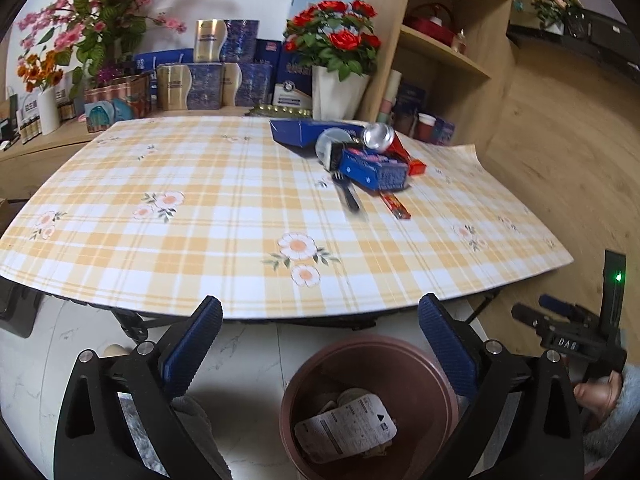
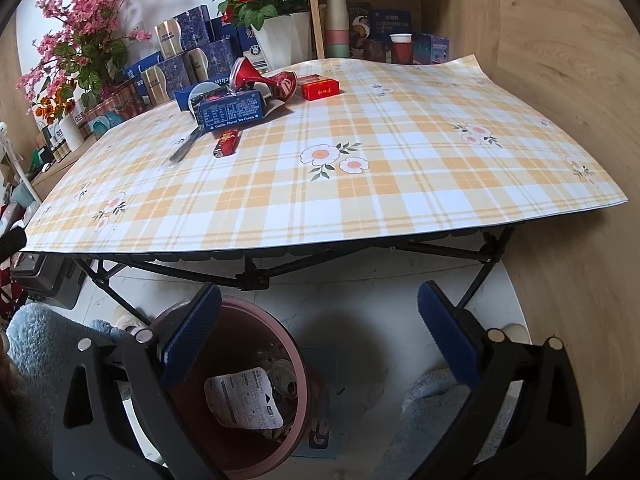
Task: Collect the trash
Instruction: 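Reach the right gripper to the table and grasp the crushed red can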
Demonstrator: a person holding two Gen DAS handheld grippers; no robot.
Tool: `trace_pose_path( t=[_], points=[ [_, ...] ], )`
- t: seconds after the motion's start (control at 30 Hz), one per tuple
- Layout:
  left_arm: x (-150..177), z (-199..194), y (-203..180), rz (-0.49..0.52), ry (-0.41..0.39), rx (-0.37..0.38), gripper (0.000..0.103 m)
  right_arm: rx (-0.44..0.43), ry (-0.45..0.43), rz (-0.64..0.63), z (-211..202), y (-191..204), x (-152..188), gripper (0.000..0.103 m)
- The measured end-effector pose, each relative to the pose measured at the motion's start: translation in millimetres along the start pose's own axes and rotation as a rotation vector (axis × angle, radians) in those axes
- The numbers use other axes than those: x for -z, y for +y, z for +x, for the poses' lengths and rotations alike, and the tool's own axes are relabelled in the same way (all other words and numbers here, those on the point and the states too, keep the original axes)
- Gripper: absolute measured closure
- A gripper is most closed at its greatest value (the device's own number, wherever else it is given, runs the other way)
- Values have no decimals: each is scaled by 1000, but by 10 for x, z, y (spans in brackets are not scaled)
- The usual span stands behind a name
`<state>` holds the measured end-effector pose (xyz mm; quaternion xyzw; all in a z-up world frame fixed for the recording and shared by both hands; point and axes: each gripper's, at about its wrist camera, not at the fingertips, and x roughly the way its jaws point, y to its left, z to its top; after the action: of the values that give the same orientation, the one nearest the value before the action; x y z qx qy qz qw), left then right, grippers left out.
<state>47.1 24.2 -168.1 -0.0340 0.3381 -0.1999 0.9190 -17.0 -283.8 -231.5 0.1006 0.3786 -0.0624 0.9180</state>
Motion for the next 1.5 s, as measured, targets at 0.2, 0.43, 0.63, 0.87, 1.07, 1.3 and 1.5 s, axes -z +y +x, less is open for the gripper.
trace_pose_path(
  t=[0.2,0.43,0.63,0.87,1.07,1.3,1.5],
  points=[
    [-128,-56,96,-20,-46,-18,7,-41,11,16,-2,-38,-86,6],
    [-321,-63,214,-43,-102,-37,6,-62,6,-32,-8,-45,-353,6],
    [-551,113,232,-26,-93,-177,6,-76,48,-19,101,-102,-747,6],
    [-872,365,348,-81,-61,-288,6,-30,22,-43,240,-72,-1261,6],
    [-1109,476,454,-72,-87,-256,6,-100,-60,-126,430,113,-1733,6],
    [-1297,622,524,-28,-123,-193,6,-122,-15,-205,915,412,-2207,6],
    [-1393,748,594,-13,-139,-201,6,-131,15,-228,1301,615,-2463,6]
  ],
)
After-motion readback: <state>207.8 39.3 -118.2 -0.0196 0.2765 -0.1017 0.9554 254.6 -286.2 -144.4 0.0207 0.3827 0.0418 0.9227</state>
